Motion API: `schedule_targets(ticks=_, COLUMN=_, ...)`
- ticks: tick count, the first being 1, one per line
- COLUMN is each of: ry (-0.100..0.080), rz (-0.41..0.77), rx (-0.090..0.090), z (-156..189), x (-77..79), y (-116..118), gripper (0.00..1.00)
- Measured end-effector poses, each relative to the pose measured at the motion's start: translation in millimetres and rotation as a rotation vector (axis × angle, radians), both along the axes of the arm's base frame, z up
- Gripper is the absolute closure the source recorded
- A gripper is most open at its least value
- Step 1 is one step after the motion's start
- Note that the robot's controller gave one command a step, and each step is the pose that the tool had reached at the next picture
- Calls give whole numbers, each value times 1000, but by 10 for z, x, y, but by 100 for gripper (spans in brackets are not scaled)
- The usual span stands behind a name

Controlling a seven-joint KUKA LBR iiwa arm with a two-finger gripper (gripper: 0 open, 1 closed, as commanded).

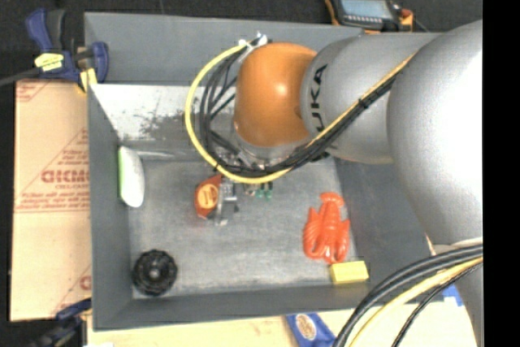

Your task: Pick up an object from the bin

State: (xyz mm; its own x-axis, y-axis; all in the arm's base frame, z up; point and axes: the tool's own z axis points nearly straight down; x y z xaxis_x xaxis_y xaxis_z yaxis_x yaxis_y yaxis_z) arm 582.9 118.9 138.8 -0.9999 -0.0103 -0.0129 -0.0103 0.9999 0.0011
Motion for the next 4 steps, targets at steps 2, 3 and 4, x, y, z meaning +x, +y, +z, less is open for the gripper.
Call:
schedule_targets(ticks=2, ry=20, rz=10, rx=-3, z=342, x=-130, y=122, gripper=100)
schedule_targets(ticks=3, ry=-2, rz=70, rx=0, z=216, x=-108, y=-76, gripper=100)
schedule_targets(ticks=4, ry=31, rz=76, rx=-5, z=215, x=-132, y=-194, gripper=100)
